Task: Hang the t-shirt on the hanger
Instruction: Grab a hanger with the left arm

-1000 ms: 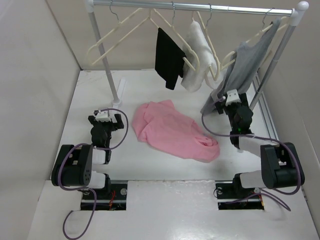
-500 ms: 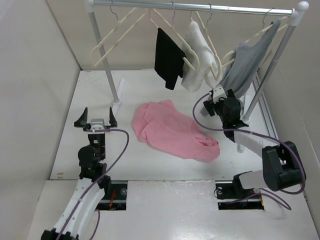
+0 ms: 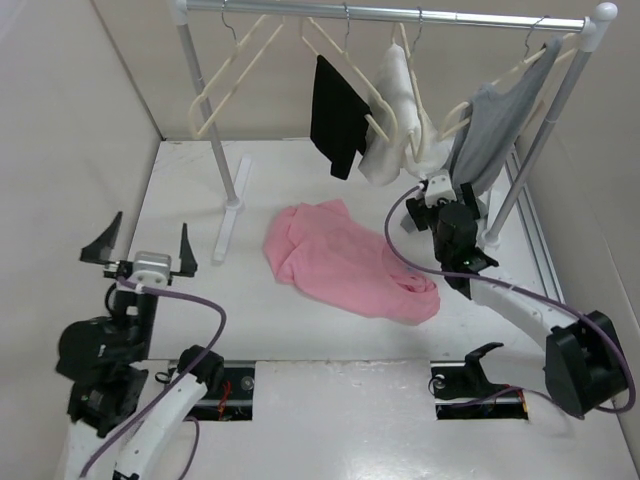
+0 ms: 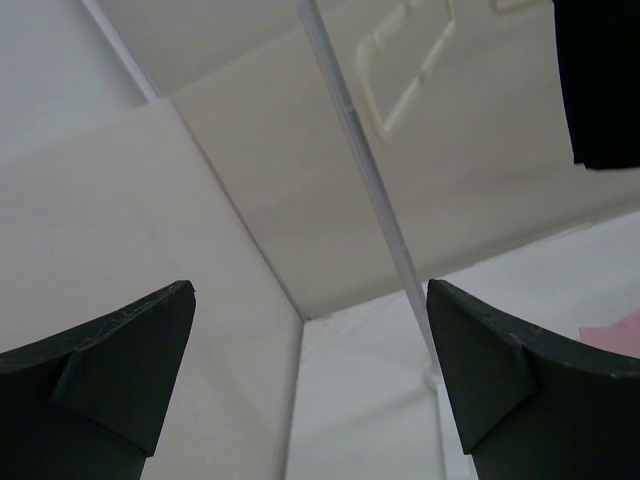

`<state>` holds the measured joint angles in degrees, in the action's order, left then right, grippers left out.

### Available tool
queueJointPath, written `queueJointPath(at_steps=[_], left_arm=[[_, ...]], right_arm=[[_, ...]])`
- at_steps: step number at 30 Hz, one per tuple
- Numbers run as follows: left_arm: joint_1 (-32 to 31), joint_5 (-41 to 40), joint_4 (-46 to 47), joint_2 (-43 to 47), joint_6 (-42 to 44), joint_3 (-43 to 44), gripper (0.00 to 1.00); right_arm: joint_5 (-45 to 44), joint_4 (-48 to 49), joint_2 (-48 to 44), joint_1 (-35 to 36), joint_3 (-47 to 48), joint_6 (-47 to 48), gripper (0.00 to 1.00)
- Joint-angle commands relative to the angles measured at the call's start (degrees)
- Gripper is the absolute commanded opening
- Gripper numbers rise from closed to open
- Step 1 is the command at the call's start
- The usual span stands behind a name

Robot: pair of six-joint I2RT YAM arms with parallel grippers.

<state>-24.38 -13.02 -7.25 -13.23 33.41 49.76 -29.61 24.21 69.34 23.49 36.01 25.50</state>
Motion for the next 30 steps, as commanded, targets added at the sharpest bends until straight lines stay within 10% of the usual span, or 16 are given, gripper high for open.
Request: queueJointPath(at_steps=[1, 6, 16, 25, 30], left_arm=[[-0.3, 3.0, -11.8, -6.2, 4.8, 13.9, 1.0], [-0.3, 11.5, -27.5, -21.3, 3.0, 34.0, 1.0], [-0.3, 14.9, -36.4, -44.6, -8.4, 59.1, 1.0], [0.2, 19.5, -32.6, -58.9, -24.2, 76.0, 0.67], [0.2, 13.3, -25.9, -65.1, -22.9, 78.8, 0.93]], right_arm=[[-7.2, -4.2, -6.0, 1.7, 2.5, -10.9, 0.99], [7.6, -10.1, -9.8, -1.9, 3.8, -13.5, 0.99], [2.1, -29.8, -10.5, 0.4, 12.0, -21.4, 0.99], [8.0, -39.4, -10.5, 6.1, 12.5, -21.9, 0.99], [8.6, -38.9, -13.0, 9.6, 8.6, -21.7, 0.99]])
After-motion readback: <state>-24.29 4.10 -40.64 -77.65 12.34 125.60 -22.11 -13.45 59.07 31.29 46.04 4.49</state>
